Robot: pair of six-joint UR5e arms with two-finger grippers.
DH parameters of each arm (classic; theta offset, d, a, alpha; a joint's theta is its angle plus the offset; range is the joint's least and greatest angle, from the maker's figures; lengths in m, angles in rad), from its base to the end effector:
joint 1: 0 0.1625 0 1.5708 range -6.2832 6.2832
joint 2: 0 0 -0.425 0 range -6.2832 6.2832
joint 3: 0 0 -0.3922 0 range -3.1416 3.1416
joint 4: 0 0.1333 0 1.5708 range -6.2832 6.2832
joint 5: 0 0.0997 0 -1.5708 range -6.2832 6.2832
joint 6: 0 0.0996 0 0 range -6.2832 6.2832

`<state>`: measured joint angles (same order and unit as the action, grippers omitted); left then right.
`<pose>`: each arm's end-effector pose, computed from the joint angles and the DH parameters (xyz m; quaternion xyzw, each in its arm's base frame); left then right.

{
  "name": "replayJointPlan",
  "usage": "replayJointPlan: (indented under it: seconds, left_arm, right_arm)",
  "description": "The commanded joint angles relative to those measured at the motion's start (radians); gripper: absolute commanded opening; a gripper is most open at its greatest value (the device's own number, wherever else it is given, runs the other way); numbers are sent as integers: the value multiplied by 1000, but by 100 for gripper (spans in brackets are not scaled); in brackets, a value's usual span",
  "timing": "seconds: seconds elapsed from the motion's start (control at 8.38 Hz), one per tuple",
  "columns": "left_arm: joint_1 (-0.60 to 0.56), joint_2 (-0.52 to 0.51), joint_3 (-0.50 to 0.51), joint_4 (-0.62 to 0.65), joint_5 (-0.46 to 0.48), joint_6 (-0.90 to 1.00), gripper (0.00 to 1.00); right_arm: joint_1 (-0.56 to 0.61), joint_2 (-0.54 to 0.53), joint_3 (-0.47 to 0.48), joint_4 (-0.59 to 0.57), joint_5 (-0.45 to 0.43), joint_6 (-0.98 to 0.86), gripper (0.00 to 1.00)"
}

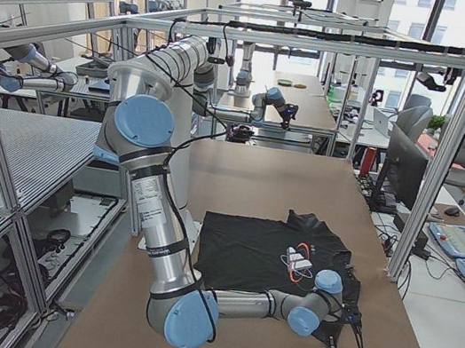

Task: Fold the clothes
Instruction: 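Move the right gripper in toward the T-shirt's shoulder nearest it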

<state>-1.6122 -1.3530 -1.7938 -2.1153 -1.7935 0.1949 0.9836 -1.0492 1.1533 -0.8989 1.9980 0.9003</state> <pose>-0.1293 -0.4311 0.6062 0.2805 0.0744 0.1034 0.9514 -0.3314 -0.6641 0.4851 0.1392 -0.3947 0.0618 0.9061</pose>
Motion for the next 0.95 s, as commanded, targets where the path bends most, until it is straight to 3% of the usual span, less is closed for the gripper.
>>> replayJointPlan:
  seconds: [0.0,0.12,0.36,0.72,0.84]
  left_arm:
    - [0,0,2,0,-1,0,100]
    - [0,0,5,0,-1,1,100]
    - [0,0,5,0,-1,3,100]
    - [0,18,5,-9,-1,3,100]
    - [0,21,5,-15,-3,3,100]
  right_arm:
    - [-8,24,-27,1,-4,0,57]
    - [-10,26,-27,0,-4,0,50]
    - [-11,35,-27,0,-4,0,0]
    - [-10,31,20,-2,-1,-6,0]
    - [-10,-21,137,-8,5,-5,0]
